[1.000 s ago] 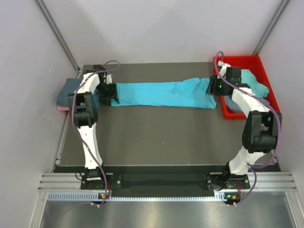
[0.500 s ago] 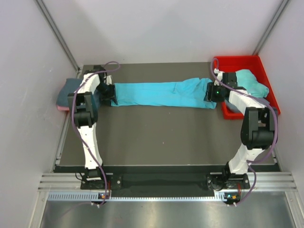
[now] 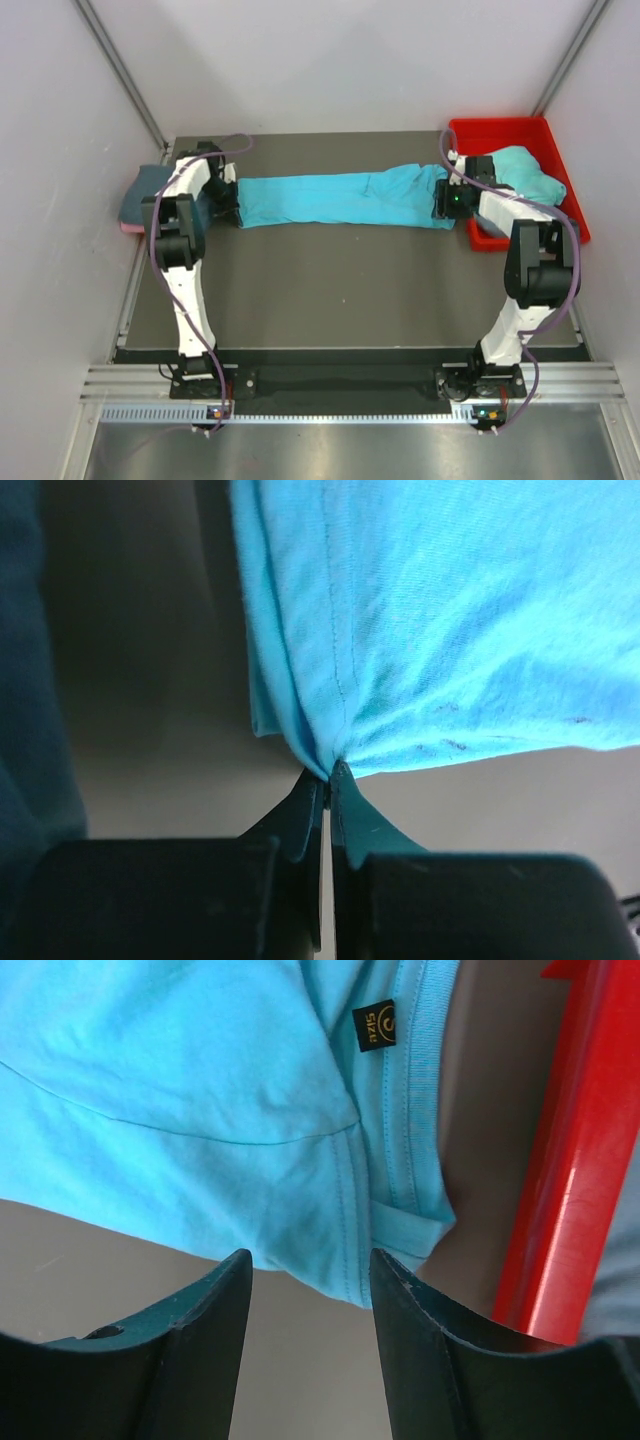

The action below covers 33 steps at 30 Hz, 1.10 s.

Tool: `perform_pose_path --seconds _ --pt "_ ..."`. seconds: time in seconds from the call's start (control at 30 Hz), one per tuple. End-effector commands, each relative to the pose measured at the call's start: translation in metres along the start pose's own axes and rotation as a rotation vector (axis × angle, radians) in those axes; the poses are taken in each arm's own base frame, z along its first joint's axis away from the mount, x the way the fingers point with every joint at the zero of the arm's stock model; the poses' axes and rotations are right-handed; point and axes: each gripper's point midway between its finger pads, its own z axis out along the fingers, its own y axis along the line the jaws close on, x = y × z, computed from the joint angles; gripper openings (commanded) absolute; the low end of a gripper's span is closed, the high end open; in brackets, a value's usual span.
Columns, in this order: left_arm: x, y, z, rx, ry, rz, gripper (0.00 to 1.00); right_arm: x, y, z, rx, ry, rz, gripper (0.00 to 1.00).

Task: Fold and stack the t-shirts
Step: Fold the tshirt

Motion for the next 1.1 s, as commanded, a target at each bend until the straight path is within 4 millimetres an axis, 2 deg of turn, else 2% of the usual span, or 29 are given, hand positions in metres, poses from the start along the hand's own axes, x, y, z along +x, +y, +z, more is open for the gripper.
perform_pose_path --seconds 0.0,0.2,0.4,0.6,0.77,0.9,1.0,1.03,1.07 --pt "0.015 -0.012 -0.033 0.033 -0.004 0.021 0.00 -0.023 -0.005 -0.009 0.039 -0.064 -0.052 0.51" --pt "0.051 -0.016 -0.045 0.051 0.051 0.019 0.00 -0.018 -0.007 -0.012 0.052 -0.058 -0.044 0.52" --pt "0.071 -0.011 -0.061 0.019 0.071 0.037 0.00 -0.018 -0.009 -0.007 0.055 -0.057 -0.044 0.52" --pt "0.083 -0.012 -0.069 0.014 0.071 0.029 0.00 -0.019 -0.014 0.008 0.066 -0.050 -0.056 0.52" --pt "0.083 -0.011 -0.073 0.002 0.060 0.035 0.00 -0.027 -0.022 0.019 0.100 -0.041 -0.056 0.50" --pt "0.084 -0.009 -0.075 -0.008 0.057 0.041 0.00 -0.026 -0.030 0.030 0.126 -0.020 -0.068 0.47" --pt "0.086 -0.009 -0.075 -0.010 0.060 0.043 0.00 -0.027 -0.033 0.033 0.137 -0.018 -0.075 0.29" --pt "0.088 -0.008 -0.076 -0.011 0.063 0.046 0.00 -0.027 -0.033 0.034 0.140 -0.018 -0.076 0.20" --pt "0.088 -0.009 -0.078 -0.010 0.057 0.046 0.00 -0.030 -0.035 0.034 0.146 -0.021 -0.078 0.15"
